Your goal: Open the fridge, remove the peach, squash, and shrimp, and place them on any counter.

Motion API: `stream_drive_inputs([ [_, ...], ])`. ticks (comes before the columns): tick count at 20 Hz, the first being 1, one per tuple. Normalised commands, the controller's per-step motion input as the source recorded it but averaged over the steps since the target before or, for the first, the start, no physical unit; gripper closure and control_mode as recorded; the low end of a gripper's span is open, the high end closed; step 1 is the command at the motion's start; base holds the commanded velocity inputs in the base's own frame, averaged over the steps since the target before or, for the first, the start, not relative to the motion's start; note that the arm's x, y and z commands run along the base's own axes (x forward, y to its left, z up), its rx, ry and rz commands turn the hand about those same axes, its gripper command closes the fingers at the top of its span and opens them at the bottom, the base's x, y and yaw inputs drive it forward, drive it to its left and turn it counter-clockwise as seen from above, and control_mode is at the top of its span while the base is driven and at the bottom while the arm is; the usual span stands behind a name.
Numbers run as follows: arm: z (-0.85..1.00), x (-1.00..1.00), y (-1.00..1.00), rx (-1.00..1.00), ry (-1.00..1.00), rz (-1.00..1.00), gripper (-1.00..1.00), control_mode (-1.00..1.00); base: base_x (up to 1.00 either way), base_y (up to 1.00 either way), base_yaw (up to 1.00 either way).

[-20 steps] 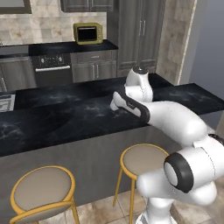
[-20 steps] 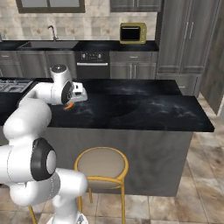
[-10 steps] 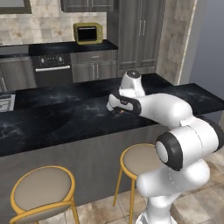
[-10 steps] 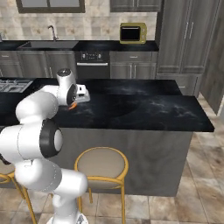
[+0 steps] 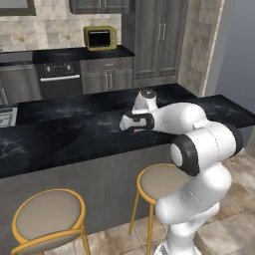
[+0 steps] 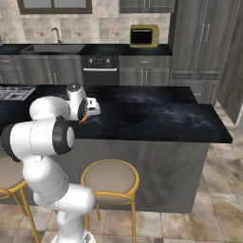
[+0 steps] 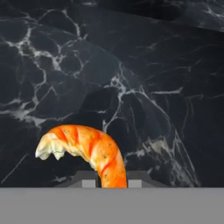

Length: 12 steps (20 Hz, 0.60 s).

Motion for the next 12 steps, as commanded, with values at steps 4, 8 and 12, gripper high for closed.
stream_drive_inputs([
  [4, -0.43, 0.31, 0.00, 0.00, -0.03, 0.00, 1.00, -1.00, 0.00, 0.00, 0.00],
  [8, -0.13, 0.21, 0.00, 0.00, 0.00, 0.00, -1.00, -1.00, 0.00, 0.00, 0.00],
  [12, 0.00, 0.21, 0.07, 0.00, -0.01, 0.00, -1.00, -1.00, 0.00, 0.00, 0.00],
])
